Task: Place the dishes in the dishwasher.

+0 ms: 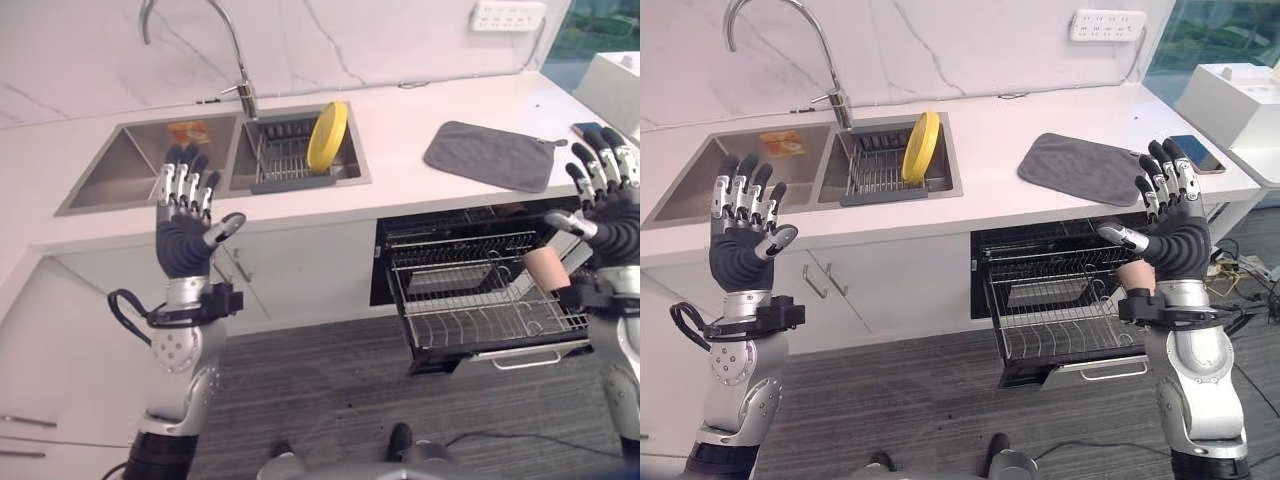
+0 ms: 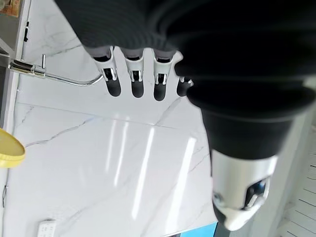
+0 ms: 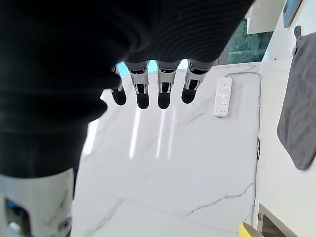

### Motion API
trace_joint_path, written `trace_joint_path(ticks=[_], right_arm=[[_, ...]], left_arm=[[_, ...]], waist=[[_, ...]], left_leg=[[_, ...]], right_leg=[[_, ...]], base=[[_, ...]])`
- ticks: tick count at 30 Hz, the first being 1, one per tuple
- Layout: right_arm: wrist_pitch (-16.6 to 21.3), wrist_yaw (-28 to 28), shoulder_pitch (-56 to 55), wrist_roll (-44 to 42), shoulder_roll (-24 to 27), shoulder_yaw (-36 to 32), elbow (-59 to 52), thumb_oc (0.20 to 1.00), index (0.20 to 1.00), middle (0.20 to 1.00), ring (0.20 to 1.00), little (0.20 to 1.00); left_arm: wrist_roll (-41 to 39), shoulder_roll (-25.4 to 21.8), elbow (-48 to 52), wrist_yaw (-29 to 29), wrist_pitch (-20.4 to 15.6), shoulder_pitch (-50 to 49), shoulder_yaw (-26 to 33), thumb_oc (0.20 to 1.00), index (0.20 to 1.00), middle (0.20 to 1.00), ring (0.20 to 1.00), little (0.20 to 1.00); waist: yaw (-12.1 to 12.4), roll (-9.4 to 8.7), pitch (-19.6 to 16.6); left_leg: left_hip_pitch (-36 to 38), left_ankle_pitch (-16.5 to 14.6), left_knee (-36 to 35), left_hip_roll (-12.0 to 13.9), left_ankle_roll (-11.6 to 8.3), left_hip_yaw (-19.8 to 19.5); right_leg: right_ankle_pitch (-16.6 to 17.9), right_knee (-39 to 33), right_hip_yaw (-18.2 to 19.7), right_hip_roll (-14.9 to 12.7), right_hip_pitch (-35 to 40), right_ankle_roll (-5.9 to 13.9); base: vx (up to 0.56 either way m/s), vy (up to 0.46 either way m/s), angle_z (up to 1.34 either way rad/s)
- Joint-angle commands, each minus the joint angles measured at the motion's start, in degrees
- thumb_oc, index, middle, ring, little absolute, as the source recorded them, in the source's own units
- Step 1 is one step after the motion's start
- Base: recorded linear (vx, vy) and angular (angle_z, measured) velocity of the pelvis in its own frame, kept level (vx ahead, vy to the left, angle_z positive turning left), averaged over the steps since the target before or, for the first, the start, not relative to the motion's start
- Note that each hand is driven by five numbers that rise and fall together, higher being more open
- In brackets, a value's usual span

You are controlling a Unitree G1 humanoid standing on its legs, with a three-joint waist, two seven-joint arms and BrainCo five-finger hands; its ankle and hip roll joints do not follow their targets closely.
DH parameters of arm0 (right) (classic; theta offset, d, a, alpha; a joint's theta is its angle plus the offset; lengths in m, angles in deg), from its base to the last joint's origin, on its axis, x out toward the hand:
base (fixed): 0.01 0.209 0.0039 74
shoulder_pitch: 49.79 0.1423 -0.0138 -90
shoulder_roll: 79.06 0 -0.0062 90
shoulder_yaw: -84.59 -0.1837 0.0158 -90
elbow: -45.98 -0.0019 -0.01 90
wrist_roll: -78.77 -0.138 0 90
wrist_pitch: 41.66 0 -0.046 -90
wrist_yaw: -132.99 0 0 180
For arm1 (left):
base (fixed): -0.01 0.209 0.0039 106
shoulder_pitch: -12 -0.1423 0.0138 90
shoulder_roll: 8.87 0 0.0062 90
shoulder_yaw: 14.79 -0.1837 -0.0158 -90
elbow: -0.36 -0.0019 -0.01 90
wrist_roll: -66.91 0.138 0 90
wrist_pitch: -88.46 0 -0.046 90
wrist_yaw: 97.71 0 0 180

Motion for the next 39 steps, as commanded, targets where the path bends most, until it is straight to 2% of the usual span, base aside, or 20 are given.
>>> trace_joint_path(ticks=[1,3,5,7,9,12,14,15,17,21,26,28,30,31,32,34,35,36,37,39], right_arm=[[4.21,-0.44,2.43,-0.66,-0.48,-1.59,-0.97,1.0,1.0,1.0,1.0,1.0],[5.06,0.91,1.87,0.86,-1.85,-1.46,-1.85,1.0,1.0,1.0,1.0,1.0],[4.92,2.23,1.37,2.17,-2.52,-1.06,-2.54,1.0,1.0,1.0,1.0,1.0],[4.17,2.53,1.26,2.55,-2.55,-0.93,-3.0,1.0,1.0,1.0,1.0,1.0],[3.49,2.59,1.29,2.8,-2.2,-1.14,-3.21,1.0,1.0,1.0,1.0,1.0],[3.4,3.31,1.43,1.51,-1.19,-1.32,-2.42,1.0,1.0,1.0,1.0,1.0],[3.7,2.8,1.54,0.49,-0.7,-1.13,-2.3,1.0,1.0,1.0,1.0,1.0],[3.96,2.55,1.61,0.43,-0.4,-0.83,-2.24,1.0,1.0,1.0,1.0,1.0],[5.01,2.8,1.66,0.88,-0.66,0.0,-2.23,1.0,1.0,1.0,1.0,1.0],[4.33,3.98,2.45,1.92,-0.81,0.77,-2.12,1.0,1.0,1.0,1.0,1.0],[2.68,3.12,2.48,1.18,-0.1,-0.03,-2.34,1.0,1.0,1.0,1.0,1.0],[2.51,2.26,2.02,0.08,0.25,-0.85,-2.35,1.0,1.0,1.0,1.0,1.0],[2.66,1.17,1.56,-0.57,0.5,-1.48,-2.22,1.0,1.0,1.0,1.0,1.0],[2.43,0.44,1.63,-0.02,0.38,-1.39,-1.94,1.0,1.0,1.0,1.0,1.0],[2.51,0.36,1.71,0.66,0.14,-1.05,-1.72,1.0,1.0,1.0,1.0,1.0],[1.79,0.37,2.92,2.51,-0.45,0.68,-0.92,1.0,1.0,1.0,1.0,1.0],[1.54,-0.32,3.49,3.28,-0.59,1.91,-0.6,1.0,1.0,1.0,1.0,1.0],[1.7,-0.97,3.03,3.5,-0.53,2.27,-0.82,1.0,1.0,1.0,1.0,1.0],[2.1,-1.75,2.03,3.69,-0.35,2.3,-1.23,1.0,1.0,1.0,1.0,1.0],[2.43,-2.23,2.18,3.15,0.85,2.33,-1.1,1.0,1.0,1.0,1.0,1.0]], left_arm=[[1.5,-3.13,2.7,0.06,-4.58,-0.41,0.38,1.0,1.0,1.0,1.0,1.0],[0.53,-3.08,2.23,1.56,-4.2,1.09,-0.09,1.0,1.0,1.0,1.0,1.0],[0.24,-3.29,1.82,2.41,-2.96,2.34,-1.12,1.0,1.0,1.0,1.0,1.0],[-0.23,-3.46,2.26,3.15,-2.33,2.57,-1.41,1.0,1.0,1.0,1.0,1.0],[-0.84,-3.59,2.74,3.98,-2.07,1.76,-0.69,1.0,1.0,1.0,1.0,1.0],[-1.13,-4.59,2.78,3.04,-0.54,2.07,-0.15,1.0,1.0,1.0,1.0,1.0],[1.25,-4.81,2.79,1.44,0.83,1.92,-0.37,1.0,1.0,1.0,1.0,1.0],[2.67,-4.84,2.85,0.62,0.92,1.67,-0.73,1.0,1.0,1.0,1.0,1.0],[5.17,-4.82,3.0,-0.2,0.06,1.36,-1.27,1.0,1.0,1.0,1.0,1.0],[5.19,-4.42,3.13,-1.48,0.51,1.42,-1.22,1.0,1.0,1.0,1.0,1.0],[5.85,-5.03,3.62,-1.95,2.61,0.98,0.49,1.0,1.0,1.0,1.0,1.0],[5.89,-5.38,3.66,-1.51,3.21,0.48,1.45,1.0,1.0,1.0,1.0,1.0],[6.33,-5.46,3.8,-1.52,4.14,0.46,1.83,1.0,1.0,1.0,1.0,1.0],[6.48,-5.29,3.72,-1.6,4.42,0.63,1.58,1.0,1.0,1.0,1.0,1.0],[6.26,-5.09,3.58,-1.45,4.34,0.52,1.49,1.0,1.0,1.0,1.0,1.0],[6.5,-4.46,2.73,-1.96,3.81,0.54,0.9,1.0,1.0,1.0,1.0,1.0],[7.41,-4.16,2.24,-3.15,3.64,0.17,0.52,1.0,1.0,1.0,1.0,1.0],[7.7,-4.16,2.21,-4.02,3.61,-0.13,0.27,1.0,1.0,1.0,1.0,1.0],[8.04,-4.02,2.0,-4.78,3.34,-0.45,-0.24,1.0,1.0,1.0,1.0,1.0],[8.68,-4.1,1.56,-5.44,2.75,-0.34,-0.84,1.0,1.0,1.0,1.0,1.0]], waist=[[0.92,0.2,-2.5],[0.81,0.73,-2.48],[0.55,1.18,-2.25],[0.99,1.85,-1.92],[1.55,1.78,-1.73],[1.24,0.62,-1.64],[0.94,-0.04,-1.54],[0.78,-0.19,-1.43],[0.56,-0.07,-1.3],[0.3,-0.54,-1.82],[-0.49,-2.1,-1.48],[-0.83,-2.47,-1.28],[-1.26,-2.88,-0.77],[-1.36,-2.8,-0.32],[-1.28,-2.75,-0.09],[-1.1,-2.04,0.49],[-0.66,-1.4,0.71],[-0.28,-1.06,0.55],[0.35,-0.57,0.31],[0.71,-0.02,-0.23]], left_leg=[[2.75,0.82,-4.02,-4.98,1.32,-0.91],[3.26,0.98,-6.19,-7.49,2.76,-2.21],[2.97,0.36,-6.41,-9.03,4.21,-3.06],[2.77,0.12,-6.41,-9.43,5.17,-3.58],[2.85,-0.2,-6.41,-9.76,5.46,-3.61],[3.33,-0.46,-6.41,-10.18,5.2,-2.87],[3.73,-0.07,-6.41,-9.81,4.37,-1.37],[3.87,0.04,-6.41,-9.51,3.92,-0.63],[4.19,0.07,-6.41,-9.3,3.68,1.18],[4.06,-2.03,-2.05,-9.49,3.07,2.94],[-0.37,-6.24,10.43,-6.67,2.11,5.06],[-1.5,-5.98,15.57,-5.17,1.46,5.73],[-3.71,-4.68,23.8,-3.44,-0.11,5.89],[-5.66,-2.46,27.26,-3.04,-1.19,4.92],[-6.48,-1.41,27.12,-2.56,-1.55,4.78],[-6.76,0.47,22.63,-1.31,-1.2,5.66],[-5.81,2.39,14.37,-1.52,-0.8,5.84],[-6.0,3.91,10.19,-1.99,-0.78,4.81],[-6.61,7.19,5.54,-2.39,-1.35,2.2],[-7.17,8.27,3.16,-1.69,-1.46,2.05]], right_leg=[[-8.56,2.93,-1.51,-1.01,4.12,3.27],[-6.6,7.58,-0.77,-3.74,1.6,5.14],[-5.08,15.22,-0.08,-6.0,-1.26,6.0],[-4.94,24.58,-0.28,-7.75,-4.11,6.0],[-5.11,28.04,-0.93,-8.62,-6.15,6.04],[-5.83,19.45,-2.54,-5.31,-4.62,5.35],[-6.4,10.09,-3.84,-2.82,-1.95,4.64],[-6.1,5.36,-3.45,-1.19,-0.58,4.38],[-6.28,2.12,-2.63,0.39,1.48,3.97],[-6.26,-1.07,-1.86,1.99,4.4,3.04],[-7.45,-1.36,-1.35,2.59,5.89,0.68],[-7.97,-1.59,-1.51,3.06,6.35,-0.36],[-8.27,-2.22,-1.55,3.47,6.93,-1.7],[-7.89,-2.78,-1.03,3.56,7.21,-2.29],[-7.81,-3.04,-0.71,3.54,7.53,-2.31],[-8.07,-3.39,-0.26,3.99,8.33,-2.21],[-8.33,-4.07,0.33,4.22,9.51,-1.6],[-8.36,-4.43,0.78,4.37,9.97,-1.23],[-8.68,-4.32,1.66,4.83,10.37,-0.83],[-9.09,-3.08,1.48,4.82,9.69,-0.65]], base=[[0.1,0.711,-0.04],[0.09,0.707,0.34],[0.08,0.541,0.61],[0.09,0.416,0.46],[0.1,0.221,0.04],[0.15,-0.02,-0.3],[0.17,-0.154,-0.33],[0.14,-0.175,-0.3],[0.22,-0.265,-0.67],[0.27,-0.284,-0.36],[0.23,-0.256,-0.19],[0.19,-0.227,-0.18],[0.16,-0.191,-0.16],[0.16,-0.106,-0.08],[0.19,-0.046,0.02],[0.21,0.132,-0.03],[0.27,0.273,-0.03],[0.31,0.336,-0.13],[0.21,0.258,-0.3],[0.2,0.283,-0.48]])
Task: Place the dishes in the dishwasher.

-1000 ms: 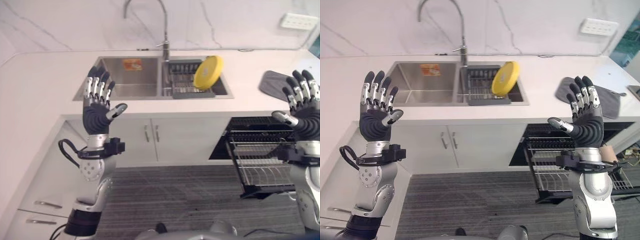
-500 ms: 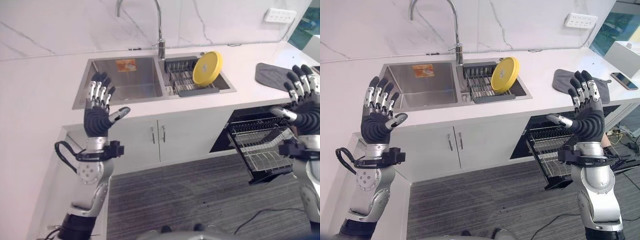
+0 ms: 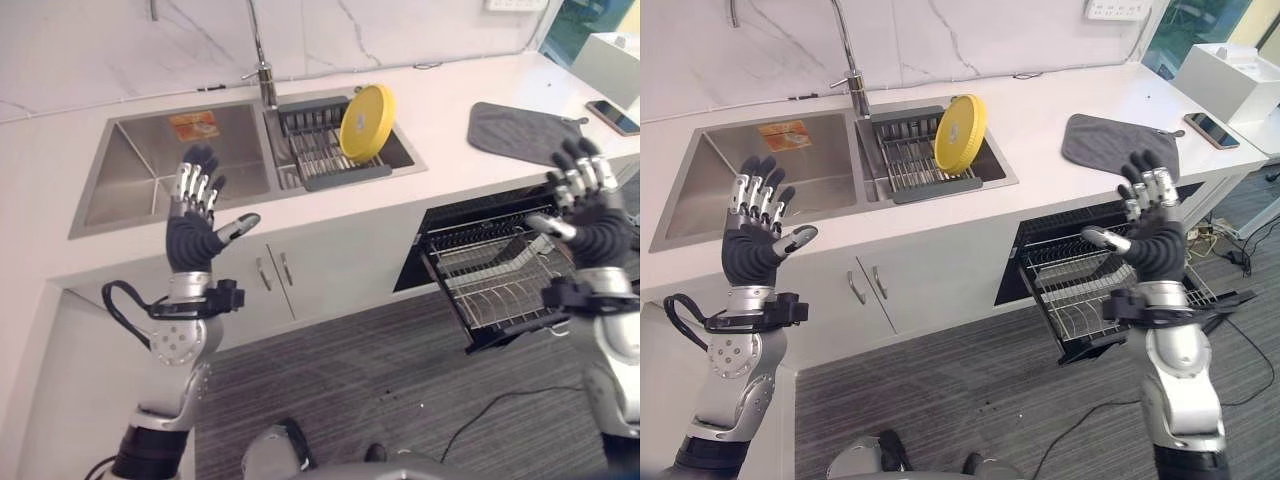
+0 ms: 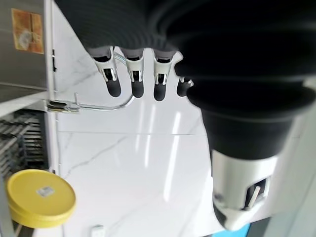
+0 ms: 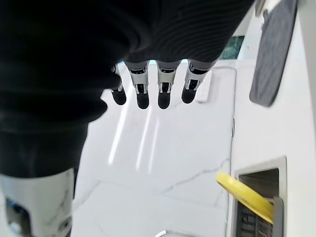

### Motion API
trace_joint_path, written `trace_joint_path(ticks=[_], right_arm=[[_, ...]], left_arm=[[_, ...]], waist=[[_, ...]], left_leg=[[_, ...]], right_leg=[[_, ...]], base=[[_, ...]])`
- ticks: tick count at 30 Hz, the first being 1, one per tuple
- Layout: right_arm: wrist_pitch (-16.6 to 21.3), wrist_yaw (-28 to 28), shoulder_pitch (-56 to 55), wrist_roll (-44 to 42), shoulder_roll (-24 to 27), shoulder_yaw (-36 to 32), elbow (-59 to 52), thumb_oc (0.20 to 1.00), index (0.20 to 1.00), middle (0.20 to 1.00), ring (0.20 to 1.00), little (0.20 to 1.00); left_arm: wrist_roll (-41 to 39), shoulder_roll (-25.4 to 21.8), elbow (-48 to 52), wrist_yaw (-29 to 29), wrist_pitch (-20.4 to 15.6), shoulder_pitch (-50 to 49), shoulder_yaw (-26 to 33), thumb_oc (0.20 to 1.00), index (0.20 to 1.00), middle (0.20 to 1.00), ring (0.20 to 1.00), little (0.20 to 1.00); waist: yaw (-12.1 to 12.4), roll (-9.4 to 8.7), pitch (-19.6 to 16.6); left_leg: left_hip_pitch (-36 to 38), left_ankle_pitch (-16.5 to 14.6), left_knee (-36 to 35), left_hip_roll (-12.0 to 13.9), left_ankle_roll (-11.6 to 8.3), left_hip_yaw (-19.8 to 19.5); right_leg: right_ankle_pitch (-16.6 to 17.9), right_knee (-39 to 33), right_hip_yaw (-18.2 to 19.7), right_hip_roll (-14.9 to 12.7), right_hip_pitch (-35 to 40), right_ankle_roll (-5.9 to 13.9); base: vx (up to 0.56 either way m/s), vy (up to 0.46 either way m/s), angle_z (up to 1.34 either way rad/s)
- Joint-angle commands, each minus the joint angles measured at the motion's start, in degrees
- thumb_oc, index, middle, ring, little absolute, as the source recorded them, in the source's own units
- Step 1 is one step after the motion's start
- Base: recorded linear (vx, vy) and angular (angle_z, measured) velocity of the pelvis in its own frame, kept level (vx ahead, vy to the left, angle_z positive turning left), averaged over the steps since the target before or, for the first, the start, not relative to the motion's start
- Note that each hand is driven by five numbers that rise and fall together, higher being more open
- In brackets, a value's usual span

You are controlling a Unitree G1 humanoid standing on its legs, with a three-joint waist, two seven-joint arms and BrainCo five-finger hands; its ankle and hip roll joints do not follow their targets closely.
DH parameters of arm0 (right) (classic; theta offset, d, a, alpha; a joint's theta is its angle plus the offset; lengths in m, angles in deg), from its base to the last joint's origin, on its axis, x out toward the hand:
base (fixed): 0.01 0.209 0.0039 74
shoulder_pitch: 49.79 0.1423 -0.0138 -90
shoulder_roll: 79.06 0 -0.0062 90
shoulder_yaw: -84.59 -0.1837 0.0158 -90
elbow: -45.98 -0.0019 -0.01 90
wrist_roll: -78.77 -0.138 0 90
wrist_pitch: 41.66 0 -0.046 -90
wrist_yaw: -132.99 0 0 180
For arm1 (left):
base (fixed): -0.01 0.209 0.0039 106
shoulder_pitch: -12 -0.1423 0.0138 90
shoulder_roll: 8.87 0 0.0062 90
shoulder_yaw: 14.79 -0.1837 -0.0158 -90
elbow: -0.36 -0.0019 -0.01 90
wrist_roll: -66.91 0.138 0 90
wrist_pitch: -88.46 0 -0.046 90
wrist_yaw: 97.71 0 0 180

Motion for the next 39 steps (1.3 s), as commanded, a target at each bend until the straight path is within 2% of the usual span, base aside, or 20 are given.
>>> trace_joint_path(ticks=[1,5,11,14,15,16,19,20,21,23,25,27,29,31,33,34,35,36,38,39], right_arm=[[2.69,-0.98,0.88,0.01,4.82,-2.29,-3.16,1.0,1.0,1.0,1.0,1.0],[2.25,0.53,1.06,-0.95,5.24,-3.17,-3.36,1.0,1.0,1.0,1.0,1.0],[0.65,0.03,2.05,1.46,4.64,-1.86,-3.21,1.0,1.0,1.0,1.0,1.0],[0.2,1.02,1.96,2.06,4.66,-1.75,-3.17,1.0,1.0,1.0,1.0,1.0],[0.4,1.33,1.99,1.7,4.77,-1.92,-3.03,1.0,1.0,1.0,1.0,1.0],[0.56,2.58,1.67,-2.59,4.12,-2.49,-3.43,1.0,1.0,1.0,1.0,1.0],[1.38,3.45,1.4,-1.32,2.46,-2.16,-3.62,1.0,1.0,1.0,1.0,1.0],[1.52,3.25,1.36,-1.53,2.02,-1.89,-3.42,1.0,1.0,1.0,1.0,1.0],[1.23,1.85,1.39,-1.67,1.45,-1.75,-2.7,1.0,1.0,1.0,1.0,1.0],[-0.75,-0.34,1.62,-3.09,1.75,-0.87,-2.2,1.0,1.0,1.0,1.0,1.0],[-0.5,-0.42,1.34,-4.05,2.91,-0.62,-1.93,1.0,1.0,1.0,1.0,1.0],[0.76,-2.41,1.07,-3.49,2.69,-0.44,-2.17,1.0,1.0,1.0,1.0,1.0],[0.87,-2.82,0.74,-2.74,1.93,-0.33,-3.14,1.0,1.0,1.0,1.0,1.0],[1.24,-2.5,0.54,-3.24,0.79,-0.53,-3.92,1.0,1.0,1.0,1.0,1.0],[1.6,-3.05,0.41,-3.39,0.51,-0.83,-3.97,1.0,1.0,1.0,1.0,1.0],[1.34,-3.17,0.75,-3.21,0.81,-0.82,-3.7,1.0,1.0,1.0,1.0,1.0],[1.14,-2.93,1.18,-3.76,1.5,-0.74,-3.68,1.0,1.0,1.0,1.0,1.0],[2.35,-3.76,1.82,-6.5,1.93,-0.36,-3.75,1.0,1.0,1.0,1.0,1.0],[2.53,-3.67,2.61,-6.49,1.51,0.29,-3.61,1.0,1.0,1.0,1.0,1.0],[-0.37,-6.2,2.86,-6.01,2.27,0.47,-3.24,1.0,1.0,1.0,1.0,1.0]], left_arm=[[4.11,-0.77,3.18,-1.81,-3.46,-0.12,1.06,1.0,1.0,1.0,1.0,1.0],[4.24,-1.07,3.21,-1.66,-4.4,-0.47,1.91,1.0,1.0,1.0,1.0,1.0],[3.21,-1.69,2.6,-1.28,-3.31,0.13,2.7,1.0,1.0,1.0,1.0,1.0],[3.19,-1.62,2.78,-0.75,-2.69,-0.09,2.62,1.0,1.0,1.0,1.0,1.0],[2.98,-1.82,2.69,-0.43,-2.55,-0.27,2.68,1.0,1.0,1.0,1.0,1.0],[2.87,-2.03,2.68,0.16,-2.23,-0.75,2.83,1.0,1.0,1.0,1.0,1.0],[3.3,-2.42,2.56,0.65,-2.14,-0.48,2.52,1.0,1.0,1.0,1.0,1.0],[3.99,-2.73,2.67,0.57,-2.19,-0.28,2.36,1.0,1.0,1.0,1.0,1.0],[4.5,-2.94,2.55,0.76,-2.28,0.04,2.28,1.0,1.0,1.0,1.0,1.0],[5.3,-2.93,2.96,0.87,-2.17,0.79,1.99,1.0,1.0,1.0,1.0,1.0],[6.97,-2.75,2.91,-0.13,-2.48,1.79,0.87,1.0,1.0,1.0,1.0,1.0],[8.4,-2.59,2.59,-0.96,-2.9,2.03,0.31,1.0,1.0,1.0,1.0,1.0],[9.06,-2.58,2.71,-1.02,-3.13,1.71,0.23,1.0,1.0,1.0,1.0,1.0],[9.5,-3.04,3.22,-0.11,-3.0,1.63,0.4,1.0,1.0,1.0,1.0,1.0],[9.06,-3.23,3.48,1.13,-2.84,1.3,1.21,1.0,1.0,1.0,1.0,1.0],[8.39,-3.24,3.4,1.93,-2.95,0.68,1.74,1.0,1.0,1.0,1.0,1.0],[7.16,-3.3,3.49,2.3,-2.81,0.28,1.91,1.0,1.0,1.0,1.0,1.0],[6.37,-3.1,4.05,2.78,-2.44,-0.47,2.39,1.0,1.0,1.0,1.0,1.0],[7.27,-3.09,3.9,3.19,-2.7,-1.58,2.7,1.0,1.0,1.0,1.0,1.0],[5.51,-3.77,4.09,3.45,-2.11,-2.36,3.46,1.0,1.0,1.0,1.0,1.0]], waist=[[0.06,2.63,-3.08],[0.4,2.95,-4.15],[2.23,2.97,-5.14],[2.74,2.66,-5.42],[2.8,2.56,-5.51],[2.94,2.12,-5.69],[2.25,1.96,-5.54],[2.41,2.3,-5.39],[2.61,2.15,-5.1],[3.04,1.94,-4.23],[2.47,1.69,-3.54],[1.79,1.84,-3.06],[1.51,1.69,-2.52],[1.3,1.23,-1.88],[1.61,0.84,-1.92],[1.79,0.54,-2.05],[2.2,0.31,-2.39],[2.36,0.08,-2.39],[2.5,0.12,-2.75],[2.46,0.02,-2.89]], left_leg=[[6.14,7.45,-0.7,2.27,-2.75,3.02],[8.81,4.22,-4.2,-0.33,-0.77,5.17],[9.56,2.91,-6.39,-3.63,1.95,4.57],[9.49,2.52,-6.71,-4.59,2.72,4.12],[9.83,2.14,-6.99,-5.24,3.34,3.85],[10.74,1.5,-8.03,-6.66,4.59,3.52],[11.32,0.51,-8.57,-7.65,5.83,3.01],[11.35,0.67,-8.69,-7.3,5.69,3.0],[11.61,0.5,-8.46,-7.39,5.35,2.82],[11.33,1.04,-7.29,-6.79,4.32,2.95],[11.13,0.87,-6.33,-6.19,3.81,2.18],[13.02,0.46,-7.19,-5.02,3.54,1.74],[14.45,-0.3,-7.67,-4.36,3.43,1.69],[14.82,-1.94,-6.49,-3.37,3.4,1.97],[14.08,-2.73,-3.78,-1.82,3.2,3.27],[13.9,-3.38,-1.74,-0.3,2.45,3.99],[13.93,-4.05,-0.6,0.48,1.67,3.11],[13.09,-3.84,1.67,2.21,1.09,3.91],[13.49,-5.63,4.69,4.34,-0.35,3.81],[13.47,-6.71,7.69,5.54,-1.05,4.22]], right_leg=[[-2.53,3.37,0.09,0.26,-2.38,1.47],[-3.72,5.92,-0.62,-1.19,-2.28,2.78],[-7.09,9.62,-0.29,-1.94,-0.9,3.7],[-8.3,11.03,0.13,-1.83,-0.6,3.98],[-8.53,13.04,0.42,-1.81,-1.07,4.45],[-7.6,18.43,0.63,-2.26,-2.6,6.18],[-5.09,26.62,2.7,-2.81,-7.56,8.28],[-4.56,25.8,2.19,-3.4,-8.66,7.9],[-5.43,23.75,0.92,-4.64,-8.05,7.56],[-5.9,15.8,-0.25,-5.93,-6.24,6.38],[-2.21,10.14,1.24,-7.67,-6.15,6.62],[3.88,7.88,2.31,-10.65,-8.93,8.05],[7.23,7.47,1.9,-12.77,-10.75,9.03],[8.49,7.89,1.43,-14.06,-12.73,9.68],[6.68,8.35,0.21,-13.89,-12.4,9.33],[5.8,6.66,-1.17,-12.68,-11.22,9.24],[5.23,5.45,-0.92,-11.98,-10.61,9.34],[5.4,4.15,-1.8,-11.14,-10.39,8.39],[4.18,3.46,-2.24,-9.97,-8.98,7.73],[3.93,2.55,-2.98,-8.96,-8.06,6.56]], base=[[0.21,0.308,-0.42],[0.2,0.311,-0.41],[0.2,0.241,0.05],[0.13,0.139,0.18],[0.22,0.264,0.06],[0.18,0.232,0.0],[0.1,0.138,-0.07],[0.07,0.002,0.0],[0.06,-0.087,-0.02],[0.04,-0.19,0.02],[0.02,-0.255,0.09],[0.06,-0.366,0.13],[0.12,-0.391,-0.04],[0.18,-0.545,-0.04],[0.21,-0.615,0.28],[0.3,-0.667,0.64],[0.29,-0.684,0.67],[0.32,-0.564,0.52],[0.31,-0.53,0.16],[0.28,-0.526,0.23]])
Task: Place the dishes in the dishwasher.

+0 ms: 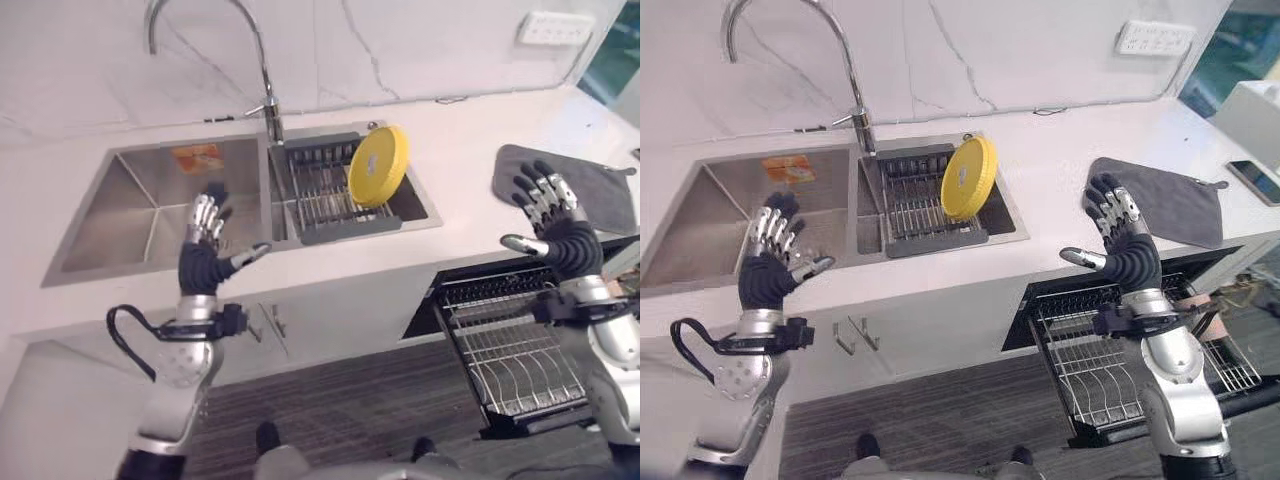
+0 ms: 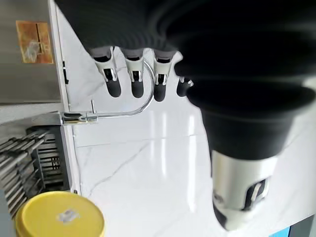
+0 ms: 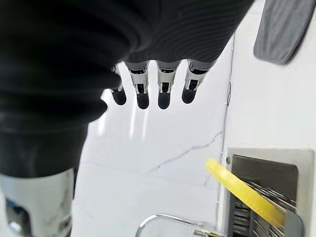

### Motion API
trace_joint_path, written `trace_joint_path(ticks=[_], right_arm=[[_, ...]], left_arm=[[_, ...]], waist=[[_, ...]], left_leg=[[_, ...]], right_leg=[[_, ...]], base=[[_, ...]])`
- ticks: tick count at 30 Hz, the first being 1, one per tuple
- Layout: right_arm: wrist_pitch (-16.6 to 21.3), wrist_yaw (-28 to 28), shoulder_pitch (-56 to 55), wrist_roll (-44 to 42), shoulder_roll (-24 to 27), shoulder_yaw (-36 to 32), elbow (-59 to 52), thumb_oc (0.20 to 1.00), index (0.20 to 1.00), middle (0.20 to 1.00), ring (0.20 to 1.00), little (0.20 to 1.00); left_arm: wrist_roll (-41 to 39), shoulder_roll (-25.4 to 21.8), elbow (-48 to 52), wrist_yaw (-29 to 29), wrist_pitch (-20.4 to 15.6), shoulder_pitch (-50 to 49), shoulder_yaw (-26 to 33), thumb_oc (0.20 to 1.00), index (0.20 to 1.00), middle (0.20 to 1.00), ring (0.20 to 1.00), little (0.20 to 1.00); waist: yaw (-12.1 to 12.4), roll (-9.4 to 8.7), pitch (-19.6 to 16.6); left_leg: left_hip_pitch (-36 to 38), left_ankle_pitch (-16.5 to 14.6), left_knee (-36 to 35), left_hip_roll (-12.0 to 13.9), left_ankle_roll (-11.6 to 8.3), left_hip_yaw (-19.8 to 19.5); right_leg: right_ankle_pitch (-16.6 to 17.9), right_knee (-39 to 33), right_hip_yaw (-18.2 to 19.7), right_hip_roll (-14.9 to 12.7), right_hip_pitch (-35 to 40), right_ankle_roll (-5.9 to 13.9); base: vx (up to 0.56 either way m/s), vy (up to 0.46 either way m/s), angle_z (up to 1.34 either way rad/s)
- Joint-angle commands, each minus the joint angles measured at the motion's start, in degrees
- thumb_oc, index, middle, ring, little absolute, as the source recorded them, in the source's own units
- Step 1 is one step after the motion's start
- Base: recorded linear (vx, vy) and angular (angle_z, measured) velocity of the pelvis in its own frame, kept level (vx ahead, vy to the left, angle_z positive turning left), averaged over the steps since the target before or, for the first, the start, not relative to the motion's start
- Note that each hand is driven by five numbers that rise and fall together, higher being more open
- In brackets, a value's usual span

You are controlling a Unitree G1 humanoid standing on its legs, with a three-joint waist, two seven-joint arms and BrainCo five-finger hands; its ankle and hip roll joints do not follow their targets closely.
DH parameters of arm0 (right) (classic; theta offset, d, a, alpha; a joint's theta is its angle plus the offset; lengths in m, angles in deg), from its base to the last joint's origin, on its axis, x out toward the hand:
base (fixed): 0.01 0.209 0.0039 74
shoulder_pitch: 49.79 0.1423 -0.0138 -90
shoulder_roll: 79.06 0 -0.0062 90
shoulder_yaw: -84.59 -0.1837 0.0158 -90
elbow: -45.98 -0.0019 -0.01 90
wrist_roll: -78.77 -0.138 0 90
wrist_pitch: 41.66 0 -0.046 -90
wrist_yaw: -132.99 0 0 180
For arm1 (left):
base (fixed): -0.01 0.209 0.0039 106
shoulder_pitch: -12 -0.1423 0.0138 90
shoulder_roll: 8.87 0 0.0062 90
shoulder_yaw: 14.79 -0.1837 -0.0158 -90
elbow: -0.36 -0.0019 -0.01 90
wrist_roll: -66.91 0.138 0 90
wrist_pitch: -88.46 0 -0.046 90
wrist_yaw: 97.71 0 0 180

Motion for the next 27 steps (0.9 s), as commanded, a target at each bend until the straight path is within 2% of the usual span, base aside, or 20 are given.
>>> trace_joint_path(ticks=[1,2,3,4,6,7,8,9,12,13,19,21,23,27], right_arm=[[1.81,-3.76,5.38,-0.97,-0.59,-1.82,-2.65,1.0,1.0,1.0,1.0,1.0],[0.19,-6.35,5.31,-3.53,0.69,-1.9,-1.92,1.0,1.0,1.0,1.0,1.0],[0.03,-6.75,5.28,-4.34,0.94,-1.91,-1.8,1.0,1.0,1.0,1.0,1.0],[-0.06,-7.22,5.01,-5.15,1.09,-1.82,-1.45,1.0,1.0,1.0,1.0,1.0],[-0.03,-7.06,4.78,-4.46,0.94,-1.85,-1.59,1.0,1.0,1.0,1.0,1.0],[0.28,-7.96,4.73,-3.71,0.89,-1.78,-2.03,1.0,1.0,1.0,1.0,1.0],[0.8,-7.96,4.66,-1.33,1.01,-1.7,-2.12,1.0,1.0,1.0,1.0,1.0],[1.1,-7.87,4.92,-0.94,1.27,-1.6,-1.72,1.0,1.0,1.0,1.0,1.0],[-0.38,-8.84,6.35,-3.44,2.12,-2.03,-0.13,1.0,1.0,1.0,1.0,1.0],[-1.43,-8.39,6.83,-3.57,1.64,-1.9,0.16,1.0,1.0,1.0,1.0,1.0],[-4.05,-5.04,7.82,-5.45,-2.02,-1.05,0.87,1.0,1.0,1.0,1.0,1.0],[-4.3,-3.71,9.12,-7.67,-2.0,-0.2,1.67,1.0,1.0,1.0,1.0,1.0],[-3.14,-0.26,10.81,-4.25,-2.21,0.41,3.99,1.0,1.0,1.0,1.0,1.0],[-3.41,3.58,14.22,-6.47,-1.18,0.44,9.04,1.0,1.0,1.0,1.0,1.0]], left_arm=[[-1.89,-5.57,3.35,1.11,-1.98,5.08,3.84,1.0,1.0,1.0,1.0,1.0],[-4.0,-5.57,3.37,2.24,-1.77,4.4,5.1,1.0,1.0,1.0,1.0,1.0],[-4.23,-5.53,3.42,2.41,-1.81,4.29,5.26,1.0,1.0,1.0,1.0,1.0],[-4.36,-5.19,3.64,2.85,-1.67,4.23,5.28,1.0,1.0,1.0,1.0,1.0],[-3.9,-4.65,3.26,3.31,-1.94,4.12,5.23,1.0,1.0,1.0,1.0,1.0],[-3.41,-4.41,3.11,2.92,-1.81,4.48,4.54,1.0,1.0,1.0,1.0,1.0],[-2.78,-4.19,2.36,2.71,-2.7,5.38,3.23,1.0,1.0,1.0,1.0,1.0],[-2.43,-4.12,2.03,2.43,-3.23,5.42,2.78,1.0,1.0,1.0,1.0,1.0],[-2.48,-4.14,0.65,2.32,-3.93,6.74,1.99,1.0,1.0,1.0,1.0,1.0],[-2.45,-3.94,0.38,2.65,-3.88,7.21,1.91,1.0,1.0,1.0,1.0,1.0],[-2.95,-3.8,-0.13,4.63,-3.63,8.42,1.73,1.0,1.0,1.0,1.0,1.0],[-2.5,-3.94,-0.25,4.57,-3.39,9.18,0.63,1.0,1.0,1.0,1.0,1.0],[-2.45,-4.07,-0.77,4.2,-3.28,10.13,-0.56,1.0,1.0,1.0,1.0,1.0],[-3.36,-4.64,-1.64,4.59,-2.93,11.04,-1.3,1.0,1.0,1.0,1.0,1.0]], waist=[[0.11,-3.54,-0.17],[0.15,-3.68,0.07],[0.07,-3.61,0.07],[0.07,-3.42,0.27],[-0.39,-2.98,0.24],[-0.89,-2.28,-0.13],[-1.18,-1.9,-0.44],[-1.14,-1.63,-0.63],[-1.06,-0.98,-1.65],[-0.88,-1.04,-1.72],[0.47,-0.94,-2.01],[1.03,-1.05,-2.08],[1.65,-1.09,-2.09],[2.63,-1.11,-2.26]], left_leg=[[2.8,-13.13,8.61,-3.86,-0.22,1.52],[0.99,-12.07,13.99,-3.17,-0.81,1.42],[0.44,-12.02,14.9,-3.17,-0.96,1.1],[-1.25,-10.56,15.68,-3.13,-1.48,0.99],[-0.8,-8.22,10.82,-1.76,-1.81,2.65],[0.93,-6.36,5.47,-0.18,-2.87,3.23],[2.43,-5.39,1.03,-0.22,-2.77,2.45],[2.68,-5.14,0.4,-0.55,-2.93,1.94],[4.58,-6.15,-3.4,-3.21,-2.31,1.14],[4.55,-5.81,-3.98,-3.85,-1.44,1.78],[6.02,-6.03,-7.81,-6.63,0.3,-0.55],[5.9,-6.34,-7.86,-7.13,0.84,-0.88],[5.65,-6.54,-7.84,-7.32,0.99,-1.26],[5.63,-6.78,-7.73,-7.46,1.25,-1.79]], right_leg=[[-1.48,1.98,-0.14,-3.47,-3.47,-0.58],[-1.29,0.99,-1.27,-2.32,-2.73,-2.11],[-1.35,0.75,-1.52,-2.03,-2.49,-2.31],[-1.73,-0.04,-1.87,-0.96,-1.52,-2.94],[-1.88,-0.48,-2.56,-0.51,-0.74,-2.88],[-2.22,-0.86,-2.85,-0.42,-0.12,-2.25],[-2.73,0.51,-3.4,-1.3,-0.82,-1.88],[-2.71,0.69,-3.38,-1.43,-0.99,-1.76],[-2.78,2.41,-3.62,-2.84,-1.71,-0.6],[-2.19,3.1,-4.41,-3.59,-2.24,-0.62],[-2.02,5.34,-4.37,-6.44,-3.0,2.0],[-2.08,5.71,-4.44,-6.95,-3.09,2.17],[-2.2,5.88,-4.52,-7.22,-3.03,2.12],[-2.26,5.78,-4.59,-7.3,-2.6,1.96]], base=[[0.24,-0.58,0.4],[0.13,-0.356,0.17],[0.13,-0.329,0.09],[0.1,-0.123,0.05],[0.12,0.011,0.21],[0.12,0.247,0.17],[0.1,0.309,0.15],[0.05,0.352,0.12],[0.03,0.278,0.26],[-0.01,0.282,0.26],[0.02,0.213,0.27],[0.02,0.112,0.06],[0.01,0.059,-0.06],[0.03,0.016,-0.01]])
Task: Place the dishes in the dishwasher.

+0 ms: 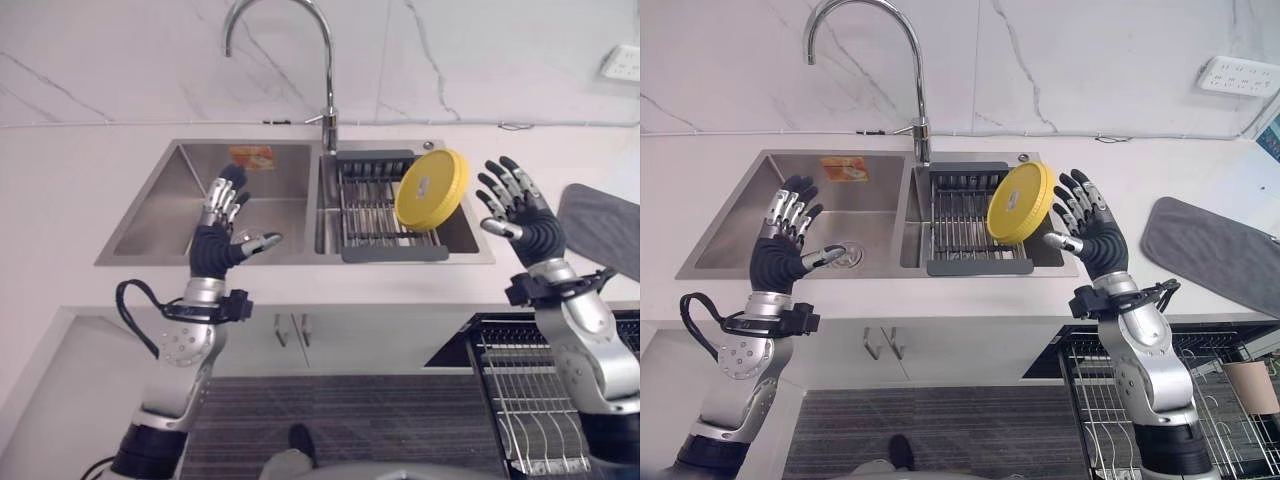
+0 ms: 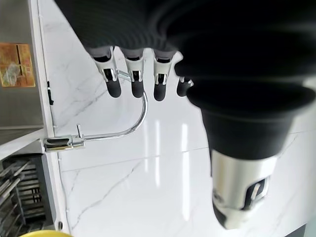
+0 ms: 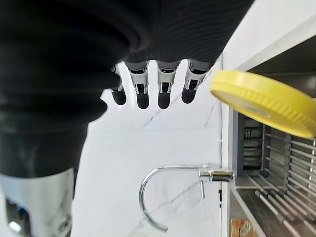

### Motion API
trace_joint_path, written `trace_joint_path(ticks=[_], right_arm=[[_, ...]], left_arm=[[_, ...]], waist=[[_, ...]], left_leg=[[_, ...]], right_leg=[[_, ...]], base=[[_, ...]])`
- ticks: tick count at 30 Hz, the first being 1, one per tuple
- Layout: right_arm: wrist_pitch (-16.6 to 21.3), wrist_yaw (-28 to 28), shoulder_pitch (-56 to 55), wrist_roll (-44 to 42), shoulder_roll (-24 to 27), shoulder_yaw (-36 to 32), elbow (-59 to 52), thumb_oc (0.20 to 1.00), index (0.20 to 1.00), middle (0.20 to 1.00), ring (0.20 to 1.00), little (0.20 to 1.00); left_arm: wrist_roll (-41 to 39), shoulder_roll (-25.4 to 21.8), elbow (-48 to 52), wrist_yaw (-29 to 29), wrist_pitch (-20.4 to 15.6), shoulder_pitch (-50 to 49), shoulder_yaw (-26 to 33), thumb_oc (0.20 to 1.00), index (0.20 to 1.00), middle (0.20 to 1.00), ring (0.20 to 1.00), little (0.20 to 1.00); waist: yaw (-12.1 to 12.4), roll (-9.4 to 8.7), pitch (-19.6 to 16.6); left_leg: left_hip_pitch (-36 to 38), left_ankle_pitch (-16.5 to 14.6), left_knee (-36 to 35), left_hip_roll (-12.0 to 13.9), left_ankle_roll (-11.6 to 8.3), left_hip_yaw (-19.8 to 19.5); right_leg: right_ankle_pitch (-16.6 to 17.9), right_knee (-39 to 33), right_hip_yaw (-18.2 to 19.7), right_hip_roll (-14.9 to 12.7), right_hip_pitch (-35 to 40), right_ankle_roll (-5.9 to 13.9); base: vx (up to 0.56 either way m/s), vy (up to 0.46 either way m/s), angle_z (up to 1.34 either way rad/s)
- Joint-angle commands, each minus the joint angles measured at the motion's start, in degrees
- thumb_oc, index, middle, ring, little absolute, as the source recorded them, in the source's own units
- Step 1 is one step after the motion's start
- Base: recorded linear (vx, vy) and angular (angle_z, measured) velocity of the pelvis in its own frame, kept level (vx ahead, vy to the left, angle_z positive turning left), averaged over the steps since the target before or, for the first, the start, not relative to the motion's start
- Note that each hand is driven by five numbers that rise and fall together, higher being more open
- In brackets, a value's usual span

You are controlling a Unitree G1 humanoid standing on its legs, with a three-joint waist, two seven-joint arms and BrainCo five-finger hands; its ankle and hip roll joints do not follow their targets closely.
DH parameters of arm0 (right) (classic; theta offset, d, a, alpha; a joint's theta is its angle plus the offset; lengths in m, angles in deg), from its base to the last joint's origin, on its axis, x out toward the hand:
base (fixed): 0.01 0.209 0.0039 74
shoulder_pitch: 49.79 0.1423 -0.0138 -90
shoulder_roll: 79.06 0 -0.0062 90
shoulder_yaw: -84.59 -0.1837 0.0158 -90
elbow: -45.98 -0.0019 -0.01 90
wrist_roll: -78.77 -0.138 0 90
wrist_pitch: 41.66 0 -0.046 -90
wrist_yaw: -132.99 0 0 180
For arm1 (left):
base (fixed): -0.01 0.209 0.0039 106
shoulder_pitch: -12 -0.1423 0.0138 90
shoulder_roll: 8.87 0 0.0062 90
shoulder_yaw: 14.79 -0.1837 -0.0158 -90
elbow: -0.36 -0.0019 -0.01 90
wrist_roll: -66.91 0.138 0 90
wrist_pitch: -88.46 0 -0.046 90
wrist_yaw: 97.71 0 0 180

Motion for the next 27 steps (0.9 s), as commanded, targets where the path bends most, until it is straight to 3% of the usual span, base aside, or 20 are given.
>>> trace_joint_path(ticks=[1,5,9,16,22,27], right_arm=[[3.89,5.38,5.81,-0.65,3.26,-2.87,1.75,1.0,1.0,1.0,1.0,1.0],[5.16,10.01,10.69,-2.03,4.14,-3.73,9.1,1.0,1.0,1.0,1.0,1.0],[3.61,10.79,13.54,-3.55,5.88,-4.34,14.27,1.0,1.0,1.0,1.0,1.0],[0.71,7.68,16.11,-7.83,10.44,-4.61,21.23,1.0,1.0,1.0,1.0,1.0],[-1.08,4.76,21.79,-11.94,14.8,-2.15,32.54,1.0,1.0,1.0,1.0,1.0],[-2.09,3.3,27.76,-12.01,18.89,0.45,42.47,1.0,1.0,1.0,1.0,1.0]], left_arm=[[-0.57,-0.88,1.51,0.42,-2.45,3.82,0.89,1.0,1.0,1.0,1.0,1.0],[-1.24,-1.78,0.34,0.93,-1.42,4.68,0.56,1.0,1.0,1.0,1.0,1.0],[-1.02,-2.84,-0.88,3.75,-1.49,3.98,0.51,1.0,1.0,1.0,1.0,1.0],[-2.78,-5.5,-2.56,9.37,-4.9,-1.46,0.83,1.0,1.0,1.0,1.0,1.0],[-3.07,-7.08,-4.08,8.63,-9.02,-3.09,-0.14,1.0,1.0,1.0,1.0,1.0],[-3.51,-7.61,-4.41,7.8,-8.6,-1.35,-0.92,1.0,1.0,1.0,1.0,1.0]], waist=[[1.25,2.8,-1.01],[2.25,2.72,-1.33],[3.22,2.69,-1.63],[5.0,2.81,-1.71],[7.02,2.71,-1.88],[8.32,2.57,-2.32]], left_leg=[[5.28,-5.97,1.73,6.59,-4.2,-2.61],[5.19,-6.17,2.03,6.75,-4.31,-3.13],[5.07,-6.1,2.03,6.9,-4.58,-3.78],[4.43,-5.79,2.51,7.27,-5.35,-4.21],[4.35,-5.44,2.68,7.54,-5.8,-4.91],[4.2,-5.35,2.65,7.55,-6.08,-5.69]], right_leg=[[-3.7,0.64,-0.21,0.64,-4.38,0.78],[-4.05,0.3,-0.75,0.93,-3.65,0.54],[-4.34,-0.25,-1.0,1.45,-3.09,0.23],[-4.33,-1.35,-1.77,1.89,-2.22,-0.3],[-4.53,-1.43,-2.9,2.03,-1.39,-0.58],[-4.74,-1.34,-3.82,2.02,-0.89,-0.76]], base=[[0.05,-0.009,-0.02],[0.05,-0.028,0.01],[0.03,-0.037,0.06],[0.0,-0.004,0.01],[-0.01,0.0,0.12],[0.0,0.001,0.12]])
